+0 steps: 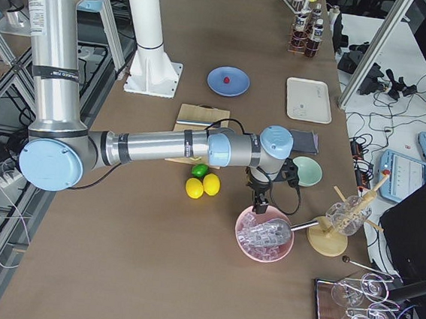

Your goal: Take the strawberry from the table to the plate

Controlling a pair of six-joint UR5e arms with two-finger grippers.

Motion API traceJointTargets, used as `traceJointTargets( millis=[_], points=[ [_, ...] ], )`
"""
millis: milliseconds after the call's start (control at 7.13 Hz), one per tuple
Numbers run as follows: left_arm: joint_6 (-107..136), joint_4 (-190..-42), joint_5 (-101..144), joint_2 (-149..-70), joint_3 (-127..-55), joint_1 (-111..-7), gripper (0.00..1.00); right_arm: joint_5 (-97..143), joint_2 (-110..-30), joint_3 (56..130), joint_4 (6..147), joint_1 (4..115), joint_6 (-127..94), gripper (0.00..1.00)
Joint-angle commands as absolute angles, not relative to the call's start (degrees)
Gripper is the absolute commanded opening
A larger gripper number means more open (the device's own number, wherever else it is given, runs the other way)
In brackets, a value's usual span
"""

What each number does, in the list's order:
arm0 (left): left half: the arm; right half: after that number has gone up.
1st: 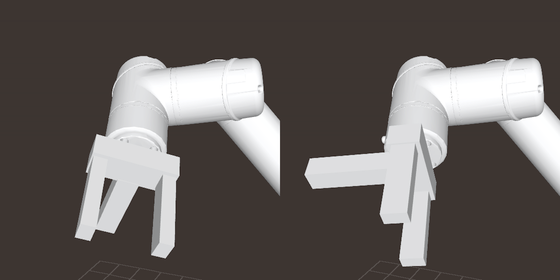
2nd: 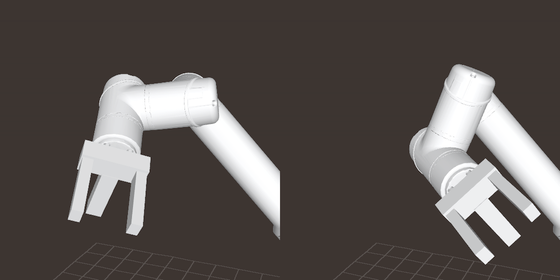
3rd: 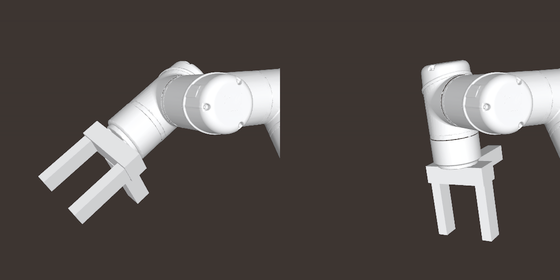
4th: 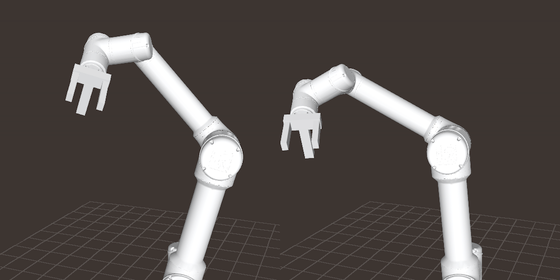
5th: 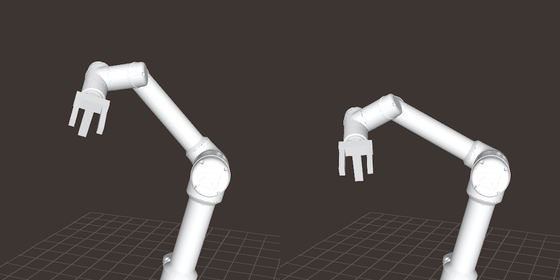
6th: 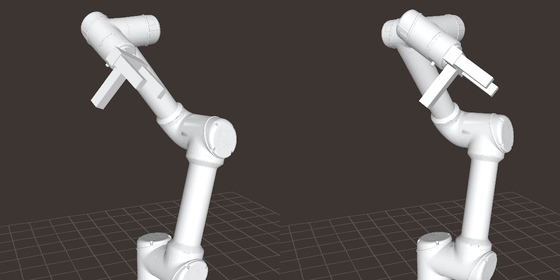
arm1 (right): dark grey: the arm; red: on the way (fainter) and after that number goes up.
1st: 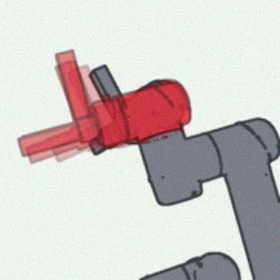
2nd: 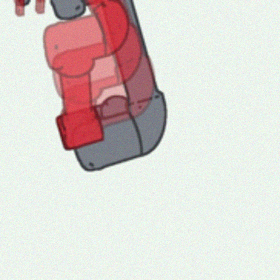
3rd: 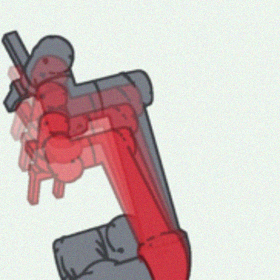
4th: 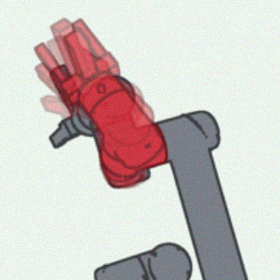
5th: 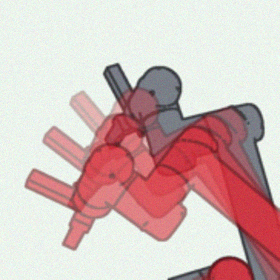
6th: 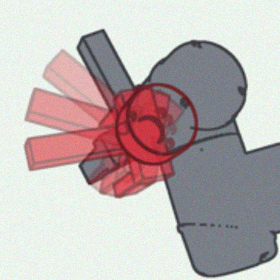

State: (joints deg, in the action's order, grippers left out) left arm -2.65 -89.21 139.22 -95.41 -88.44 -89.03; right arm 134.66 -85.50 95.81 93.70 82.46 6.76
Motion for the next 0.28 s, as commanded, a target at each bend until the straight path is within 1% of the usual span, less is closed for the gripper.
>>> traceJointTargets(
  millis=[0, 140],
  points=[
    [-2.6, -89.3, 139.2, -95.5, -88.6, -88.9, 0.97, 134.7, -85.7, 95.7, 93.7, 82.5, 6.8, 1.00],
    [-2.6, -89.3, 139.2, -95.5, -88.5, -88.9, 0.97, 134.7, -85.5, 95.5, 93.7, 82.5, 6.8, 1.00]
  ],
)
